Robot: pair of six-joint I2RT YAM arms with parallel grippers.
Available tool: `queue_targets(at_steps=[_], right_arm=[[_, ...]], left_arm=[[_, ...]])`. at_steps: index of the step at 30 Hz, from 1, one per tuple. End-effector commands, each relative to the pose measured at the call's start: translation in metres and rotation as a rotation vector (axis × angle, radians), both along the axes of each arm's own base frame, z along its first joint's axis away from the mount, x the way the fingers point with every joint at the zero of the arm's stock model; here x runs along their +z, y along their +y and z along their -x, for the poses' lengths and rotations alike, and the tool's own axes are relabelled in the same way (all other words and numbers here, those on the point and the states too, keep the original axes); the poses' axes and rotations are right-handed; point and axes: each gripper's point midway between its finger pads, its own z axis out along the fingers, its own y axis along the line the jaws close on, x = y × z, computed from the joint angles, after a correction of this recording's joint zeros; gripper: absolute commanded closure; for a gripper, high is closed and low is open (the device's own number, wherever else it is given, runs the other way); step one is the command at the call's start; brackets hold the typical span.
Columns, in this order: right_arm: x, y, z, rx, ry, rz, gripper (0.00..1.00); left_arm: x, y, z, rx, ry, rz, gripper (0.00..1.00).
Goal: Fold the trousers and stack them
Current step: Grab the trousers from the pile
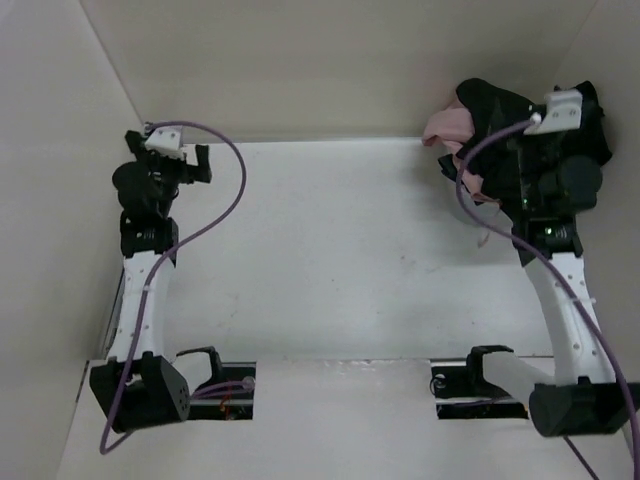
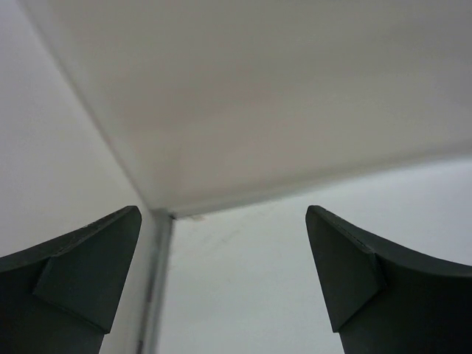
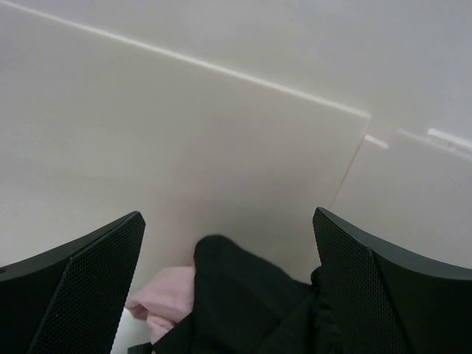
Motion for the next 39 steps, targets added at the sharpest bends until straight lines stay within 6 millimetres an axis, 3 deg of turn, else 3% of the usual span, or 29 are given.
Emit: queue_targets(at_steps=[1,3,6,9,12,15,19,26,33,35,36,38,39], right_arm=[[-0.014,-0.024,-0.039,-0.085,0.252,-0.083,0.0],[-0.024,-0.037,-0.062,-0.119,0.31,-0.069,0.0],[-0.027,-0.083,-0.08,-0.264,0.333,-0.141,0.0],[-0.041,-0.147,-0.085,-0.527,0.427,-0.296,0.0],[-0.049,-0.188,-0.085,-0.679,0.444,-0.384,0.0],[-0.07,-0.218,-0.096,-0.772,0.513,-0.423,0.0],[-0.103,-0.237,-0.11,-0.813,0.589,-0.46,0.0],[-0.154,-0.236,-0.135,-0.762,0.696,-0.501,0.01],[-0.194,-0.25,-0.142,-0.783,0.77,-0.534,0.27],[-0.196,-0.248,-0.14,-0.772,0.775,-0.543,0.48],[-0.191,-0.247,-0.137,-0.771,0.76,-0.549,0.65],[-0.174,-0.244,-0.131,-0.772,0.716,-0.553,0.86],[-0.163,-0.244,-0.126,-0.774,0.692,-0.548,0.93]], left_arm=[[-0.079,-0.063,0.004,-0.226,0.446,0.119,0.04],[-0.081,-0.087,0.003,-0.299,0.498,0.126,0.05],[-0.08,-0.108,0.0,-0.332,0.526,0.142,0.04],[-0.084,-0.12,-0.003,-0.318,0.563,0.123,0.03],[-0.09,-0.132,0.0,-0.326,0.581,0.089,0.02],[-0.092,-0.141,0.006,-0.352,0.576,0.076,0.0],[-0.091,-0.142,0.011,-0.356,0.574,0.089,0.0],[-0.096,-0.127,0.012,-0.316,0.585,0.101,0.0],[-0.093,-0.124,0.013,-0.303,0.587,0.106,0.0],[-0.093,-0.122,0.013,-0.294,0.587,0.107,0.0],[-0.093,-0.12,0.013,-0.29,0.587,0.107,0.0],[-0.093,-0.119,0.012,-0.284,0.586,0.108,0.0],[-0.093,-0.119,0.012,-0.284,0.586,0.108,0.0]])
